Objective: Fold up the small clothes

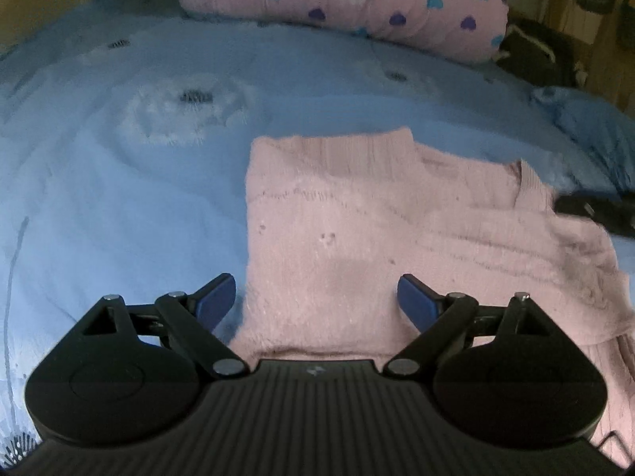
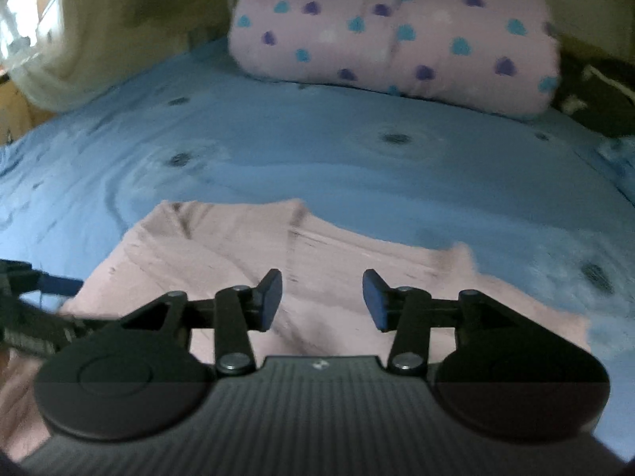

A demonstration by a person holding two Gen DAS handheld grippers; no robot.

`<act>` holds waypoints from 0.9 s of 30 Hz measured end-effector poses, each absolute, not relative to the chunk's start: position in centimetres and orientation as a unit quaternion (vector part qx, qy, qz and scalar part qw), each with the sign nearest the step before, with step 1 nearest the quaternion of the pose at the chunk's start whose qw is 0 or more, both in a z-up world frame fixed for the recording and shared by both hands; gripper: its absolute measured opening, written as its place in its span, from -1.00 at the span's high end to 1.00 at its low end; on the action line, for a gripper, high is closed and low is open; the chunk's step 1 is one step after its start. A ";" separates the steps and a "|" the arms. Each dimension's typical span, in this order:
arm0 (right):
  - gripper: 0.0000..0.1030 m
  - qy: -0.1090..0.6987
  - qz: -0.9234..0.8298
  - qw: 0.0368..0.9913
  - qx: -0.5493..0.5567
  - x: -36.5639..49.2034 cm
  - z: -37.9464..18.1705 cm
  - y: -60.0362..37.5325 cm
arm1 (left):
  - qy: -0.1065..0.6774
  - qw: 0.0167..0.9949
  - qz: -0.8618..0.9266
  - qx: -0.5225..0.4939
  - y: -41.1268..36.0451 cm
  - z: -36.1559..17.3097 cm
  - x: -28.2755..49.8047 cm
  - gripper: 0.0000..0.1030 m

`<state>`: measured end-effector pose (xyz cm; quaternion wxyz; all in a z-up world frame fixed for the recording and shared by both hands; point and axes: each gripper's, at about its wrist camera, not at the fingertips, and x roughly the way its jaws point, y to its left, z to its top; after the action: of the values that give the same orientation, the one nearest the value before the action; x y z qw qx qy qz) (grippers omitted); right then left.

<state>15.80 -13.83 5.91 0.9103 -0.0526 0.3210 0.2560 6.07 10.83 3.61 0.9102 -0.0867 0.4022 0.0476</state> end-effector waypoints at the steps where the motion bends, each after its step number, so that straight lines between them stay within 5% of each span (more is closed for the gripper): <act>1: 0.08 0.329 0.253 0.909 -0.048 15.7 6.0 -15.1 | 0.400 0.911 0.049 -0.086 10.9 3.7 6.1 -0.78; 18: 0.11 0.391 0.265 0.873 -0.122 12.9 2.1 -20.1 | 0.418 0.904 0.059 -0.067 10.1 2.3 6.7 -0.78; 27: 0.75 0.350 0.301 0.858 -0.226 9.9 2.6 -17.9 | 0.419 0.903 0.062 -0.069 10.2 2.3 6.7 -0.78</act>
<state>9.90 -17.86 2.61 0.8579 -0.2264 0.3496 0.3008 6.75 10.16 2.29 0.9033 -0.0695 0.4188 0.0620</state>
